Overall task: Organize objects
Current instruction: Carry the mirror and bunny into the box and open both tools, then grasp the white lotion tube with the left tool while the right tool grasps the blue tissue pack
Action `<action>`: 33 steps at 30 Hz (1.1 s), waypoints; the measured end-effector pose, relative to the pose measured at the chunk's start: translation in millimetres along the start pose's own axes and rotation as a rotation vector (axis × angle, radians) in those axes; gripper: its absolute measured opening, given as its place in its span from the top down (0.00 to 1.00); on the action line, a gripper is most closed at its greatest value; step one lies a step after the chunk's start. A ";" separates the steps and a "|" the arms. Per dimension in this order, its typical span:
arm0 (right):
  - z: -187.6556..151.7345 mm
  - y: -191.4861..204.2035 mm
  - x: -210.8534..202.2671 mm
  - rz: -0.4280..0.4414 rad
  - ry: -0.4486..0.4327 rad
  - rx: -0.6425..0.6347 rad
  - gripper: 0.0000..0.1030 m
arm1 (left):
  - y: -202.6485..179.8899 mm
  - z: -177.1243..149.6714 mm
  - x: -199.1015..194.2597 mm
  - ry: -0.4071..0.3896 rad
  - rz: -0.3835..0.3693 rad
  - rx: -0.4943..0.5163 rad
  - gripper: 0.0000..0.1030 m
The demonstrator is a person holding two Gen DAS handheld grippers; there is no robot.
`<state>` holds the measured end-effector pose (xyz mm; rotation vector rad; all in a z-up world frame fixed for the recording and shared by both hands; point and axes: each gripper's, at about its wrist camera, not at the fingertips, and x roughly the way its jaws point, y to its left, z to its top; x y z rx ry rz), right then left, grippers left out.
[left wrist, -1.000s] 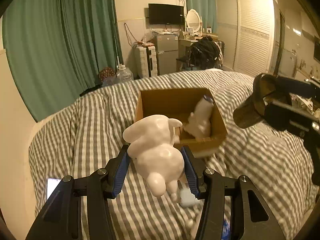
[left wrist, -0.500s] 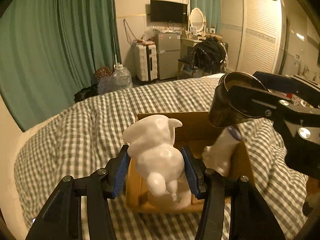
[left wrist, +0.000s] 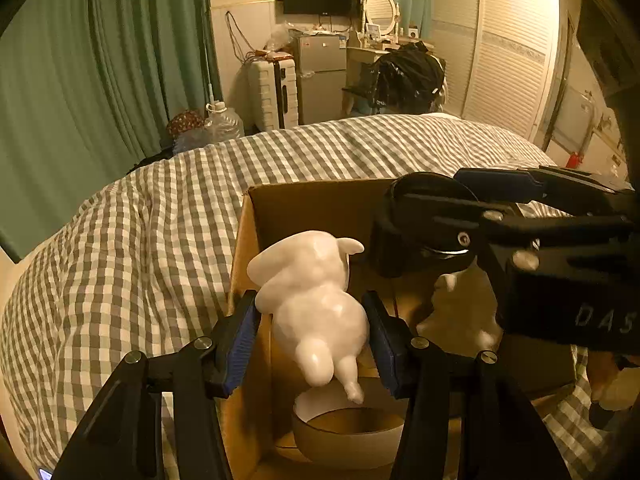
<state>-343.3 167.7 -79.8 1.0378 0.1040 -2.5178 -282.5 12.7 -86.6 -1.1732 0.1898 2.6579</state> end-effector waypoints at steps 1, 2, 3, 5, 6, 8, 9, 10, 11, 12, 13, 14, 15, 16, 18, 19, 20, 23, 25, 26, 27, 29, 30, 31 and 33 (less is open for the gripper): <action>0.0 -1.9 0.6 0.007 0.001 0.012 0.39 | -1.1 -0.1 -1.7 -0.001 0.001 0.001 0.48; -0.4 -3.6 0.5 0.014 0.005 0.021 0.39 | -2.7 -0.8 -4.3 -0.002 0.004 0.001 0.47; -0.5 -5.6 -1.6 0.015 0.002 0.034 0.39 | -3.8 -1.3 -8.1 -0.006 0.007 -0.003 0.46; 0.3 -9.5 -9.3 0.007 -0.020 0.052 0.32 | -3.4 0.4 -14.5 -0.013 0.011 -0.007 0.33; 1.4 -10.8 -15.4 -0.002 -0.033 0.059 0.25 | -3.6 0.8 -20.2 -0.019 0.018 -0.010 0.28; 4.3 -12.9 -28.6 -0.020 -0.057 0.076 0.24 | -4.7 2.6 -33.2 -0.036 0.034 -0.017 0.20; 5.7 -13.6 -37.3 -0.025 -0.066 0.084 0.24 | -4.3 3.0 -42.2 -0.045 0.039 -0.021 0.20; 6.3 -13.7 -47.4 -0.031 -0.073 0.090 0.23 | -4.1 4.6 -49.8 -0.050 0.042 -0.024 0.20; 7.0 -11.1 -56.3 -0.039 -0.078 0.091 0.23 | -4.8 6.5 -58.1 -0.056 0.043 -0.030 0.20; 5.7 -7.1 -70.6 -0.051 -0.086 0.087 0.22 | -5.0 8.5 -68.6 -0.064 0.044 -0.035 0.20; 5.5 -4.3 -83.6 -0.061 -0.097 0.078 0.21 | -4.6 11.1 -76.5 -0.072 0.045 -0.038 0.19; 5.7 0.0 -94.4 -0.069 -0.106 0.068 0.21 | -6.7 11.4 -90.5 -0.087 0.049 -0.039 0.17; 5.5 6.0 -110.5 -0.082 -0.119 0.054 0.20 | -8.2 12.0 -100.3 -0.098 0.052 -0.039 0.15; 5.3 11.3 -125.3 -0.093 -0.130 0.039 0.19 | -9.6 11.0 -112.7 -0.112 0.056 -0.039 0.10; 5.3 22.8 -152.6 -0.108 -0.150 0.010 0.18 | -11.1 8.2 -139.8 -0.146 0.066 -0.034 0.08; 4.5 29.7 -167.7 -0.115 -0.162 -0.009 0.18 | -11.7 7.2 -150.8 -0.157 0.071 -0.029 0.08; 2.8 35.7 -179.6 -0.118 -0.170 -0.024 0.18 | -12.7 4.9 -164.1 -0.167 0.082 -0.023 0.08; -3.5 58.5 -221.2 -0.122 -0.209 -0.073 0.18 | -13.5 -1.9 -191.6 -0.179 0.102 -0.013 0.07; -9.6 72.5 -249.5 -0.092 -0.243 -0.085 0.18 | -14.8 -11.6 -208.5 -0.181 0.109 -0.013 0.07; -11.9 78.4 -259.2 -0.081 -0.250 -0.092 0.18 | -14.3 -16.0 -216.1 -0.181 0.112 -0.014 0.07; -15.3 85.4 -270.1 -0.071 -0.257 -0.103 0.18 | -13.8 -19.8 -223.3 -0.181 0.113 -0.017 0.07; -22.6 97.3 -287.4 -0.069 -0.269 -0.125 0.18 | -13.8 -29.9 -236.9 -0.184 0.120 -0.020 0.07; -27.6 104.0 -296.2 -0.067 -0.271 -0.138 0.18 | -13.8 -34.3 -242.0 -0.186 0.122 -0.021 0.07; -32.4 109.0 -302.8 -0.065 -0.270 -0.146 0.18 | -15.1 -39.7 -248.7 -0.189 0.123 -0.021 0.07; -41.5 115.8 -313.2 -0.065 -0.264 -0.159 0.18 | -16.4 -52.5 -259.6 -0.188 0.119 -0.024 0.07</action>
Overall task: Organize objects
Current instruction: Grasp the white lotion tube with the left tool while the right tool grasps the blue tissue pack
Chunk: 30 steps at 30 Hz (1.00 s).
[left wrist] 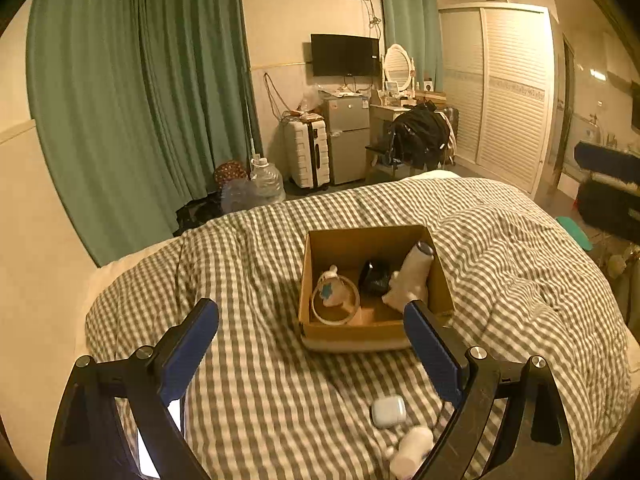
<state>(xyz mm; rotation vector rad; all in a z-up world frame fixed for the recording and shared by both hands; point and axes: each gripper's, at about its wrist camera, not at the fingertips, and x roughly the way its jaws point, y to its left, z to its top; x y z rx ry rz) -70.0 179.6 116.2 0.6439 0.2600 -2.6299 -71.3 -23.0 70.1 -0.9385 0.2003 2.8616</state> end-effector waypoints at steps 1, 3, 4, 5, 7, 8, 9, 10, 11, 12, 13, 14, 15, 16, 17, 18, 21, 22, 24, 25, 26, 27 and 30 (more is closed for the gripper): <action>-4.4 4.3 -6.0 0.001 0.006 -0.008 0.18 | -0.7 -4.3 -4.1 0.002 -0.001 -0.002 0.07; -15.7 12.2 -14.8 0.001 0.018 -0.022 0.18 | -1.2 -17.5 -11.1 0.009 -0.004 -0.006 0.06; -22.6 15.9 -16.8 -0.001 0.028 -0.029 0.18 | -1.7 -25.8 -13.9 0.013 0.000 -0.009 0.06; -30.1 19.0 -18.3 -0.003 0.038 -0.036 0.18 | -2.2 -30.9 -14.5 0.016 0.001 -0.011 0.05; -51.2 26.1 -17.4 -0.003 0.069 -0.052 0.18 | -4.4 -47.1 -13.5 0.024 0.003 -0.020 0.05; -63.9 28.8 -13.4 -0.001 0.090 -0.058 0.18 | -6.9 -58.5 -10.1 0.036 0.008 -0.022 0.05; -74.5 29.3 -9.3 0.001 0.109 -0.060 0.18 | -8.5 -66.9 -6.8 0.046 0.015 -0.027 0.05; -87.7 30.7 -2.6 0.003 0.135 -0.058 0.18 | -11.5 -79.1 0.1 0.067 0.027 -0.033 0.05; -100.2 31.6 4.4 0.005 0.163 -0.052 0.18 | -13.9 -86.6 5.2 0.082 0.032 -0.037 0.05; -116.5 30.5 15.9 0.010 0.200 -0.043 0.18 | -16.8 -98.3 13.6 0.106 0.037 -0.046 0.05; -128.4 30.7 23.2 0.017 0.228 -0.033 0.18 | -20.0 -109.9 22.7 0.133 0.038 -0.052 0.05; -145.4 29.6 35.3 0.026 0.266 -0.014 0.18 | -22.8 -118.7 29.4 0.151 0.041 -0.057 0.05; -158.8 27.7 44.7 0.026 0.299 0.002 0.18 | -26.2 -129.3 35.8 0.172 0.044 -0.060 0.05; -169.5 26.8 50.7 0.022 0.319 0.015 0.18 | -30.9 -141.6 44.4 0.202 0.045 -0.061 0.05; -180.3 24.4 57.6 0.015 0.341 0.030 0.18 | -34.0 -150.3 48.1 0.220 0.043 -0.061 0.05; -191.4 22.3 64.4 0.007 0.361 0.042 0.18 | -39.3 -161.5 55.6 0.251 0.032 -0.059 0.05; -215.3 16.4 74.2 -0.003 0.398 0.068 0.18 | -53.3 -184.9 69.5 0.329 -0.018 -0.059 0.05; -221.5 16.6 76.2 -0.006 0.406 0.072 0.18 | -56.5 -189.5 71.6 0.346 -0.037 -0.064 0.05; -233.4 16.0 78.5 -0.010 0.422 0.075 0.18 | -64.5 -195.0 75.5 0.374 -0.075 -0.060 0.05; -238.3 15.6 79.3 -0.012 0.431 0.077 0.18 | -69.1 -196.0 76.2 0.378 -0.085 -0.052 0.05; -241.9 14.7 80.6 -0.013 0.438 0.081 0.18 | -72.1 -196.4 76.3 0.380 -0.087 -0.046 0.05; -244.1 14.8 80.2 -0.019 0.441 0.083 0.18 | -74.6 -197.5 75.9 0.378 -0.099 -0.041 0.05; -245.6 12.7 77.2 -0.024 0.424 0.088 0.18 | -84.0 -202.1 78.6 0.392 -0.129 -0.018 0.07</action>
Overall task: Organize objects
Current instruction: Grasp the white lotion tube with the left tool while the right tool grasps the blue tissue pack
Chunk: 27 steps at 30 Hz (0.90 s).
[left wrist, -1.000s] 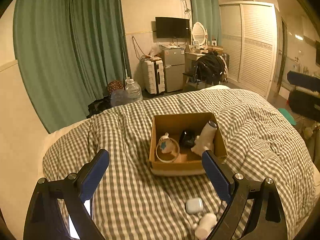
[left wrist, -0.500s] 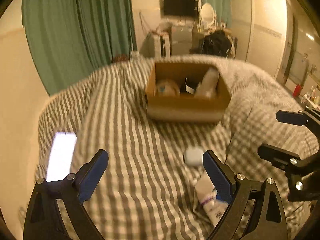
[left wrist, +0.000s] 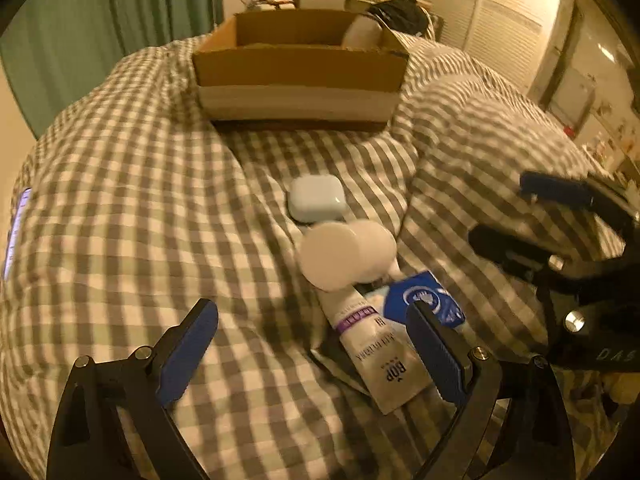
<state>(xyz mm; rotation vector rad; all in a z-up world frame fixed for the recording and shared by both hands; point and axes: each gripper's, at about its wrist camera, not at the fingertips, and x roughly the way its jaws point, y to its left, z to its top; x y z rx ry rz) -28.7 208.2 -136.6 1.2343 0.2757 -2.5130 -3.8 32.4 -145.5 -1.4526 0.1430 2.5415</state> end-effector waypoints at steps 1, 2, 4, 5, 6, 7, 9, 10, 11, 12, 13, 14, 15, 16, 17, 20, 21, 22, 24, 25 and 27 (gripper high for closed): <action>-0.3 -0.5 -0.9 -0.003 -0.004 0.001 0.18 | -1.8 -1.9 3.9 0.013 -0.003 0.009 0.13; 0.0 0.1 -0.5 -0.007 -0.006 0.002 0.18 | -3.5 -3.8 9.4 0.035 -0.025 0.018 0.22; -1.2 -0.2 -0.4 -0.016 -0.009 0.006 0.18 | -5.4 -7.1 17.9 0.063 -0.069 0.019 0.38; -1.3 0.1 -0.1 -0.019 -0.009 0.006 0.18 | -5.0 -8.0 19.7 0.071 -0.104 0.013 0.54; -1.5 0.8 -0.1 -0.023 -0.010 0.006 0.18 | -4.3 -8.2 20.1 0.074 -0.132 0.006 0.63; -1.5 1.7 -0.2 -0.029 -0.011 0.004 0.18 | -3.3 -8.3 20.3 0.073 -0.134 0.003 0.68; -1.6 4.6 -0.9 -0.044 -0.013 -0.008 0.18 | 0.0 -8.5 17.1 0.067 -0.128 -0.006 0.74; -1.6 6.3 -1.1 -0.049 -0.013 -0.016 0.18 | 2.6 -8.4 13.7 0.062 -0.126 -0.016 0.77; -1.5 8.0 -1.0 -0.051 -0.011 -0.023 0.18 | 5.1 -8.0 10.1 0.054 -0.121 -0.021 0.80; -1.5 9.8 -1.1 -0.049 -0.007 -0.032 0.18 | 7.8 -7.5 5.3 0.044 -0.117 -0.023 0.82; -1.5 11.1 -1.4 -0.046 -0.006 -0.038 0.18 | 11.1 -7.0 0.0 0.032 -0.112 -0.025 0.84; -1.6 12.5 -2.1 -0.043 -0.005 -0.045 0.18 | 15.0 -6.7 -6.9 0.016 -0.105 -0.027 0.84; -1.7 14.8 -2.4 -0.035 0.000 -0.054 0.18 | 17.7 -6.8 -12.4 0.004 -0.098 -0.026 0.84; -1.8 16.9 -2.1 -0.027 0.007 -0.061 0.18 | 20.3 -8.0 -18.6 -0.006 -0.090 -0.018 0.84; -2.2 19.8 -1.8 -0.018 0.014 -0.068 0.18 | 22.8 -8.6 -21.7 -0.012 -0.086 -0.015 0.84; -4.0 31.8 0.7 0.008 0.038 -0.099 0.18 | 29.0 -14.2 -27.8 -0.020 -0.066 -0.003 0.84; -4.7 37.2 2.1 0.013 0.047 -0.114 0.18 | 31.7 -17.3 -29.0 -0.021 -0.052 -0.004 0.84; -5.1 41.0 3.8 0.017 0.058 -0.125 0.18 | 35.0 -20.5 -30.1 -0.020 -0.038 -0.005 0.84; -6.8 50.2 10.0 0.037 0.095 -0.151 0.18 | 40.0 -24.9 -32.9 -0.025 -0.032 -0.015 0.84; -7.9 53.8 12.9 0.047 0.109 -0.160 0.18 | 43.0 -26.1 -35.1 -0.028 -0.033 -0.021 0.84; -10.5 62.9 21.9 0.066 0.145 -0.183 0.18 | 47.3 -27.3 -39.3 -0.040 -0.027 -0.020 0.84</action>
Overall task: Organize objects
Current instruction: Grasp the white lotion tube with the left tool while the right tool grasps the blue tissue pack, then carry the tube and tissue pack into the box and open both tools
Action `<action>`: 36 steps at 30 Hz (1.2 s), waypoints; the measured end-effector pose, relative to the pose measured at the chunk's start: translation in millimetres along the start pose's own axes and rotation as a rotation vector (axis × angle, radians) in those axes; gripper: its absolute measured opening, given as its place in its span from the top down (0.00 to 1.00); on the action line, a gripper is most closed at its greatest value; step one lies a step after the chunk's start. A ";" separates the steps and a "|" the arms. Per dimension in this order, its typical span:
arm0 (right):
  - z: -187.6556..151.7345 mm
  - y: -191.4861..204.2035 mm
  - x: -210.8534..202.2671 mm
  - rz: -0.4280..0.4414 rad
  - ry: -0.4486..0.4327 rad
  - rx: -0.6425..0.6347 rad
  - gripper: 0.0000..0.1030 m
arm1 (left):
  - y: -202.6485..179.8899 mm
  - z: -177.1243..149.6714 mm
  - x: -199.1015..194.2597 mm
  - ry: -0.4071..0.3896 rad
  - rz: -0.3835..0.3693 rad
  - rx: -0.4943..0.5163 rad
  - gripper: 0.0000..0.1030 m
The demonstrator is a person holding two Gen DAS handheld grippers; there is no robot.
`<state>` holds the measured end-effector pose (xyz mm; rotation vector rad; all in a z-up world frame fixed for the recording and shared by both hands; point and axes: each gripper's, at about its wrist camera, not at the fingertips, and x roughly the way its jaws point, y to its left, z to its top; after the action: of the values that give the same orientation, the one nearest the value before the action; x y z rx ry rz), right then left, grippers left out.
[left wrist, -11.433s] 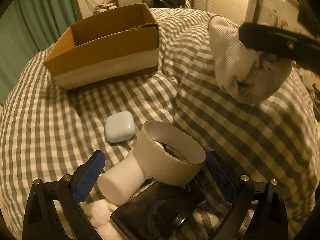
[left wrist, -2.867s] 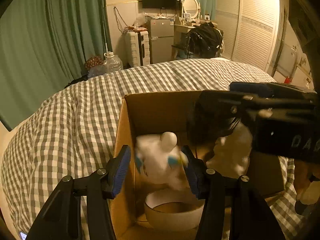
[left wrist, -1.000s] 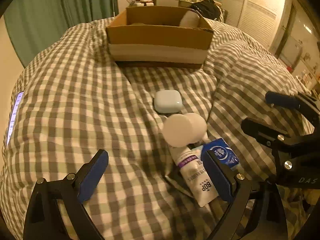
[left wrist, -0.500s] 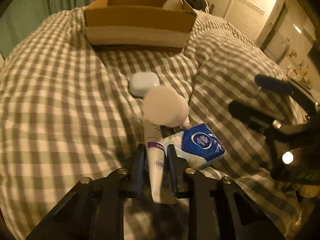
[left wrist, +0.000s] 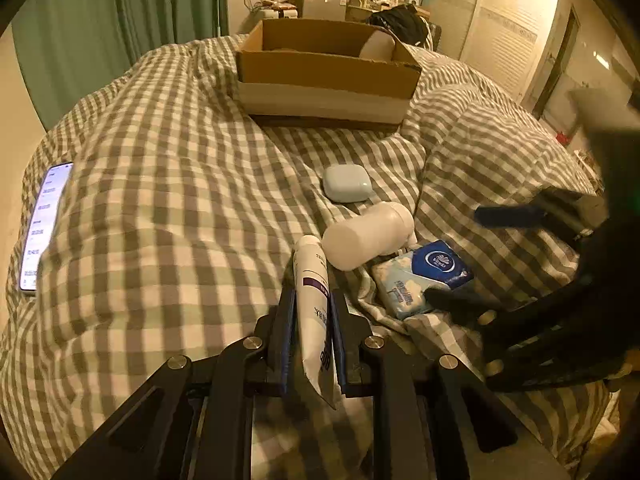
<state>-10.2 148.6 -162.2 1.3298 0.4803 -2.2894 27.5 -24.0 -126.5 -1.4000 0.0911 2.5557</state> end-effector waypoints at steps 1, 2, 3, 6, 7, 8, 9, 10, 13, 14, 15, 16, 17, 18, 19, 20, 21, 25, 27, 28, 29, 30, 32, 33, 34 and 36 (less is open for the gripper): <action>0.5 3.8 5.5 0.007 0.018 -0.013 0.18 | 1.7 0.6 -0.9 -0.004 0.005 0.001 0.84; 0.8 7.9 11.7 0.007 0.035 -0.028 0.18 | 2.3 1.3 -0.6 -0.004 0.006 0.000 0.84; 0.5 10.2 17.1 0.009 0.052 -0.039 0.18 | 3.6 1.7 -0.8 -0.004 0.005 -0.002 0.84; 0.5 12.2 34.7 0.033 0.107 -0.046 0.18 | 4.6 1.3 -0.5 -0.002 -0.001 -0.005 0.84; 0.3 11.5 38.2 0.046 0.120 -0.043 0.18 | 5.1 1.1 -0.8 -0.001 -0.002 -0.007 0.84; 0.1 10.3 40.9 0.054 0.128 -0.036 0.18 | 4.4 1.3 -0.7 -0.002 -0.002 -0.006 0.84; -0.4 10.3 41.3 0.051 0.130 -0.034 0.18 | 4.6 1.4 -0.7 -0.002 -0.002 -0.007 0.84; -1.1 11.5 40.7 0.047 0.129 -0.040 0.22 | 4.5 1.7 -1.0 -0.003 -0.002 -0.007 0.84; -3.6 13.0 36.0 0.035 0.113 -0.044 0.27 | 3.8 3.9 -4.6 -0.007 -0.002 -0.006 0.84; -4.2 12.7 33.6 0.033 0.105 -0.042 0.27 | 4.1 4.1 -7.1 -0.013 0.001 -0.007 0.84; -4.6 11.9 29.7 0.028 0.091 -0.038 0.28 | 4.3 4.3 -8.6 -0.016 0.002 -0.009 0.84; -4.8 11.3 26.8 0.026 0.082 -0.035 0.30 | 4.4 4.2 -10.6 -0.020 0.002 -0.012 0.84; -4.9 9.9 21.2 0.024 0.064 -0.027 0.30 | 3.5 4.2 -11.8 -0.021 0.002 -0.012 0.84; -4.9 9.2 16.8 0.019 0.049 -0.021 0.31 | 3.0 3.9 -13.1 -0.023 0.003 -0.010 0.84; -4.8 8.3 12.1 0.013 0.036 -0.017 0.33 | 2.1 4.0 -14.8 -0.025 0.005 -0.008 0.84; -4.7 7.7 6.7 0.007 0.023 -0.015 0.33 | 0.6 4.1 -17.4 -0.029 0.007 -0.004 0.84; -4.0 8.2 -0.9 -0.004 0.001 -0.014 0.34 | -0.1 4.3 -20.2 -0.035 0.009 -0.002 0.84; 3.0 7.8 -26.5 -0.021 -0.066 -0.009 0.34 | -1.1 7.5 -33.5 -0.063 0.015 0.006 0.84; 8.7 7.7 -38.8 -0.029 -0.093 -0.009 0.34 | -1.7 9.4 -41.5 -0.080 0.018 0.008 0.84; 11.0 6.1 -42.1 -0.036 -0.105 -0.008 0.34 | -1.2 10.5 -44.0 -0.086 0.018 0.009 0.84; 12.9 5.7 -46.7 -0.041 -0.118 -0.007 0.34 | -1.7 12.8 -48.1 -0.095 0.018 0.011 0.84; 14.3 4.8 -52.8 -0.043 -0.131 -0.007 0.34 | -1.7 14.8 -51.0 -0.103 0.018 0.012 0.84; 17.2 4.1 -64.5 -0.055 -0.160 -0.007 0.34 | -1.3 21.4 -57.5 -0.121 0.016 0.016 0.84; 18.9 3.4 -71.3 -0.061 -0.174 -0.007 0.34 | -0.6 26.0 -60.3 -0.130 0.013 0.015 0.84; 19.9 2.5 -78.5 -0.068 -0.190 -0.006 0.34 | 0.5 32.6 -63.2 -0.138 0.005 0.013 0.84; 26.5 -1.5 -88.8 -0.081 -0.217 -0.007 0.34 | 2.5 44.3 -67.4 -0.152 -0.003 0.011 0.84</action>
<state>8.6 154.5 -71.7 1.0593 0.4765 -2.4601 25.5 -30.5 -46.1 -1.1965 0.0778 2.6440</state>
